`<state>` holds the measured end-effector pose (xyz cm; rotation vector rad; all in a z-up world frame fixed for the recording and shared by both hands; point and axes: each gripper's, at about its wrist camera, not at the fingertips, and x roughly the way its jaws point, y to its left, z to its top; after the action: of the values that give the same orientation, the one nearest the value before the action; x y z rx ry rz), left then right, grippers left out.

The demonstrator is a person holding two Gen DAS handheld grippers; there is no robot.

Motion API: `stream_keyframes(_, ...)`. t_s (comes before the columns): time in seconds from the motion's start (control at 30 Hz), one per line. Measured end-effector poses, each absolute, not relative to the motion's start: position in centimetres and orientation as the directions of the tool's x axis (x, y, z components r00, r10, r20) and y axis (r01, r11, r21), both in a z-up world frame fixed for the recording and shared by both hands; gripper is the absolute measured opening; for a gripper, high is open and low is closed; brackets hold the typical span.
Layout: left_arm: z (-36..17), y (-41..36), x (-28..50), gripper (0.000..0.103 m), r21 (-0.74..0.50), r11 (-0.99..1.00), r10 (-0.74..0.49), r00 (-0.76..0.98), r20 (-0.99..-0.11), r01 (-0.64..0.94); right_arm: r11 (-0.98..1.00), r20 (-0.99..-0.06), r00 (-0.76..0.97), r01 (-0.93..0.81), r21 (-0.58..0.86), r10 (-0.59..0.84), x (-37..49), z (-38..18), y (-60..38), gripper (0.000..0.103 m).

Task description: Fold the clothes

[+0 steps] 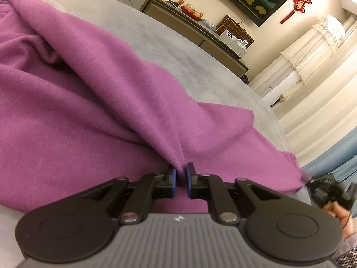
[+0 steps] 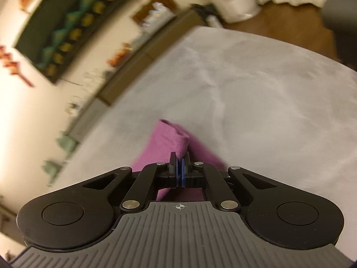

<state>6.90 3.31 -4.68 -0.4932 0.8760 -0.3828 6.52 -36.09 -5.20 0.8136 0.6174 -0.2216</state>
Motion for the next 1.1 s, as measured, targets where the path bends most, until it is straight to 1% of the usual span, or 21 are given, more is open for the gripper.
stream_keyframes(0.07,-4.7,3.3,6.9,0.011,-0.555,0.823,-0.510,0.585,-0.631,0.119,0.664,-0.609,0.792,0.431,0.610,0.045,6.3,-5.6,-36.5,0.000)
stream_keyframes(0.17,-4.6,3.3,6.8,0.011,-0.554,0.824,-0.509,0.588,-0.629,0.121,0.661,-0.584,0.810,0.406,0.631,0.060,5.7,-4.9,-36.4,0.000)
stream_keyframes(0.37,-4.5,3.1,6.9,0.011,-0.558,0.823,-0.507,0.586,-0.632,0.110,0.634,-0.633,0.772,0.459,0.622,0.062,5.8,-6.3,-36.6,0.000)
stream_keyframes(0.4,-4.3,3.1,6.9,0.013,-0.555,0.825,-0.505,0.585,-0.634,0.110,0.634,-0.636,0.769,0.465,0.618,0.056,5.9,-6.4,-36.5,0.000)
stream_keyframes(0.43,-4.0,3.1,6.7,0.019,-0.550,0.828,-0.501,0.588,-0.635,0.112,0.634,-0.640,0.767,0.470,0.614,0.051,5.9,-6.4,-36.5,0.000)
stream_keyframes(0.47,-3.5,3.3,6.4,0.022,-0.541,0.833,-0.493,0.599,-0.631,0.116,0.634,-0.643,0.764,0.475,0.610,0.045,5.9,-6.5,-36.5,0.000)
stream_keyframes(0.6,-1.4,6.6,5.1,0.023,-0.534,0.839,-0.462,0.660,-0.593,0.108,0.604,-0.666,0.746,0.531,0.594,-0.001,6.1,-6.0,-35.9,0.001)
stream_keyframes(0.63,-1.0,7.9,4.9,0.023,-0.539,0.837,-0.449,0.676,-0.584,0.090,0.579,-0.667,0.745,0.551,0.601,-0.017,6.0,-5.8,-35.8,0.010)
stream_keyframes(0.67,-0.8,9.5,4.7,0.023,-0.547,0.835,-0.431,0.694,-0.577,0.064,0.557,-0.661,0.748,0.573,0.601,-0.057,5.8,-5.2,-35.5,0.027)
stream_keyframes(0.73,-0.4,13.1,4.7,0.023,-0.562,0.827,-0.383,0.722,-0.576,-0.010,0.539,-0.643,0.744,0.623,0.567,-0.182,5.3,-3.4,-34.7,0.046)
stream_keyframes(0.8,-0.2,16.8,5.1,0.023,-0.567,0.819,-0.327,0.738,-0.590,-0.090,0.540,-0.610,0.737,0.653,0.531,-0.291,5.1,-1.5,-33.6,0.046)
stream_keyframes(0.83,0.0,18.6,5.6,0.023,-0.562,0.817,-0.296,0.743,-0.600,-0.127,0.598,-0.580,0.760,0.619,0.509,-0.293,5.7,-0.5,-32.0,0.046)
stream_keyframes(0.9,0.2,21.7,6.8,0.023,-0.534,0.824,-0.233,0.745,-0.625,-0.191,0.736,-0.522,0.824,0.492,0.465,-0.221,7.6,1.0,-27.9,0.046)
stream_keyframes(0.93,0.3,22.9,7.6,0.023,-0.515,0.829,-0.203,0.743,-0.638,-0.216,0.798,-0.509,0.845,0.416,0.437,-0.162,8.7,1.3,-25.5,0.046)
stream_keyframes(1.0,-0.2,25.2,9.1,0.023,-0.465,0.846,-0.144,0.728,-0.671,-0.261,0.885,-0.541,0.841,0.255,0.389,-0.005,11.2,0.4,-20.2,0.046)
stream_keyframes(1.07,-1.1,27.4,10.4,0.023,-0.404,0.860,-0.079,0.700,-0.709,-0.312,0.912,-0.618,0.778,0.162,0.376,0.117,13.1,-1.8,-16.1,0.045)
stream_keyframes(1.1,-1.7,28.7,10.5,0.007,-0.391,0.860,-0.062,0.693,-0.719,-0.329,0.921,-0.653,0.737,0.114,0.374,0.174,14.1,-2.9,-14.1,0.044)
